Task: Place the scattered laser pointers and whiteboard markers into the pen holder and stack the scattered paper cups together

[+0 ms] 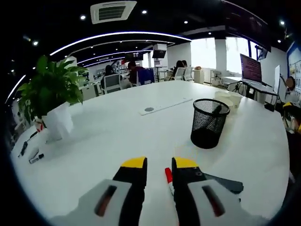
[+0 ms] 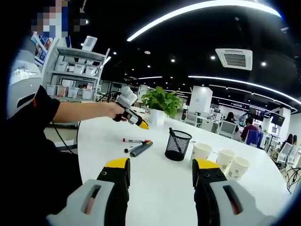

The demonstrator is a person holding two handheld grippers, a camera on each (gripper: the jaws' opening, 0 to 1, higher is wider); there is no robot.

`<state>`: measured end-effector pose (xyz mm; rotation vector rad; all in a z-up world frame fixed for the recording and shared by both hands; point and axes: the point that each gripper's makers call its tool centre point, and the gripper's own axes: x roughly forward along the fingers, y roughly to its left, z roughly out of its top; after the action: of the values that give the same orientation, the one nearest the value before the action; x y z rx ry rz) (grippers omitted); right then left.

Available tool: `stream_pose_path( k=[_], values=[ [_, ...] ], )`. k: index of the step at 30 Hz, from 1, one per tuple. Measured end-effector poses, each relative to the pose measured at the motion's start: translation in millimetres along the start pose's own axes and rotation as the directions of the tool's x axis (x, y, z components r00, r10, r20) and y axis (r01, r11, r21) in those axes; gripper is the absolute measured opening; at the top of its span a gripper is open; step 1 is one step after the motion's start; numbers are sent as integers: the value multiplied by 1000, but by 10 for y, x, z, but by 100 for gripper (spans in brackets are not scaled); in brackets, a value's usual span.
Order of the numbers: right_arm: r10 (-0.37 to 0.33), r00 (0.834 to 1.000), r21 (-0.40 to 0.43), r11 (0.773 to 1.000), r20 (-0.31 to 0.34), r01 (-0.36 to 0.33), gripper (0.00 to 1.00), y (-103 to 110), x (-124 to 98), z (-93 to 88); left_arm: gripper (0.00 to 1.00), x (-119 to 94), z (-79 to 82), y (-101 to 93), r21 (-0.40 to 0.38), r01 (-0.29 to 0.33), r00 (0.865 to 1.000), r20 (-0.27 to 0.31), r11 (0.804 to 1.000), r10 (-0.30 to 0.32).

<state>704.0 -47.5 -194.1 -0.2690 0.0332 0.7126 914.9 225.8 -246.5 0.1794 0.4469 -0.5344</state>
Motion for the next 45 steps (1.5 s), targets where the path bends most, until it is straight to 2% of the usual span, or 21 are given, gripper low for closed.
stream_pose_path(
  k=[9, 14, 19, 20, 26, 31, 34, 38, 42, 45],
  values=[
    [6, 1000, 2, 1000, -1, -6, 55, 14, 3, -13, 24, 29, -19, 1, 29, -6, 1000, -19, 1000, 7],
    [6, 1000, 5, 1000, 0, -6, 55, 9, 15, -10, 26, 60, -26, -60, -6, 21, 999, -26, 1000, -21],
    [9, 1000, 5, 1000, -6, -9, 55, 22, 42, -12, 26, 69, -91, -139, -7, 57, 997, -49, 998, -57],
    [15, 1000, -1, 1000, -4, -15, 55, 42, 45, 13, 26, 92, -154, -135, -7, 61, 996, -67, 998, -61],
    [11, 1000, 1, 1000, 4, -11, 55, 21, 31, 25, 24, 87, -242, -101, -2, 50, 995, -82, 999, -50],
    [3, 1000, 5, 1000, -5, -3, 55, 3, 28, -2, 25, 84, -242, -115, -12, 54, 996, -77, 998, -55],
    [-2, 1000, 14, 1000, -1, 2, 56, 10, 44, 15, 26, 81, -259, -164, 7, 67, 994, -88, 998, -66],
    [3, 1000, 13, 1000, -15, -3, 56, 28, 49, -15, 26, 60, -264, -161, 38, 50, 994, -99, 998, -47],
    [23, 1000, 21, 1000, -4, -23, 57, 53, 25, -19, 26, 59, -245, -164, 15, 53, 995, -89, 998, -52],
    [11, 1000, 9, 1000, -17, -11, 56, 32, 10, -37, 26, 73, -267, -190, -3, 65, 993, -97, 998, -65]
  ],
)
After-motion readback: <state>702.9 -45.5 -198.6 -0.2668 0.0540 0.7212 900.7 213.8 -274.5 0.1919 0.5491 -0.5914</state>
